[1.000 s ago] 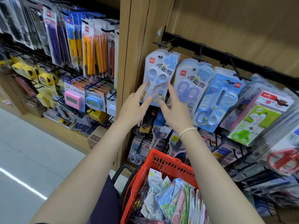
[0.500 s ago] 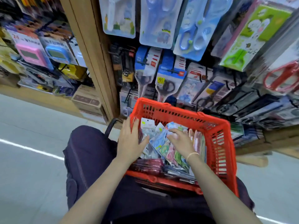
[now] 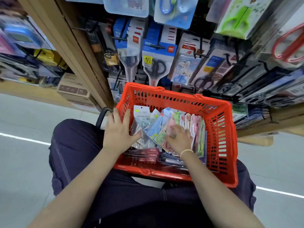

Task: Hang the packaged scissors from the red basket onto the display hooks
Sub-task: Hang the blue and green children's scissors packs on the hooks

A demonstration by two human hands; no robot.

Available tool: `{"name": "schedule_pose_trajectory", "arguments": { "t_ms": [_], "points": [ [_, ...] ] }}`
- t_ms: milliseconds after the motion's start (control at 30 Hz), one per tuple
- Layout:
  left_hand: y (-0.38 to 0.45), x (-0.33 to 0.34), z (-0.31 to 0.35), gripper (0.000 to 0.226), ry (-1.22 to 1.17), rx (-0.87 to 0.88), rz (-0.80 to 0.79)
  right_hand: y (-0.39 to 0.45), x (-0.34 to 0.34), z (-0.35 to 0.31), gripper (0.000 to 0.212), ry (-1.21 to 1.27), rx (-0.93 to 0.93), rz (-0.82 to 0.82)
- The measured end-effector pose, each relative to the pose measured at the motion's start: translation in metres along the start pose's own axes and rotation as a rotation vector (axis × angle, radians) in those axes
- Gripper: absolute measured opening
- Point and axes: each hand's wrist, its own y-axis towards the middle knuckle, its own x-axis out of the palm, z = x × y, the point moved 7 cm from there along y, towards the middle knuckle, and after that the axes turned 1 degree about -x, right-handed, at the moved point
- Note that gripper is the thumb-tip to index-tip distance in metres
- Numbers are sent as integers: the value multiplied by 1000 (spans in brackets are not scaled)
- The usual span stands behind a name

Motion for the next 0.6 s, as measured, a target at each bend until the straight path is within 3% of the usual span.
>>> {"name": "schedule_pose_trajectory", "arguments": {
  "t_ms": [133, 233, 367, 500, 600],
  "points": [
    [-1, 11, 11, 97, 100, -100, 26, -3, -23, 17, 71, 182, 48, 213],
    [-1, 18, 17, 99, 120, -127, 29, -4, -39, 30, 82, 123, 89, 363],
    [-2, 23, 19, 100, 127, -121, 46, 5, -25, 58, 92, 233, 349, 227],
    [-2, 26, 19, 100, 123, -123, 65, 11, -19, 58, 101, 168, 329, 159],
    [-3, 26, 19, 99, 124, -127, 71, 10, -15, 55, 96, 247, 273, 149]
  ]
}}
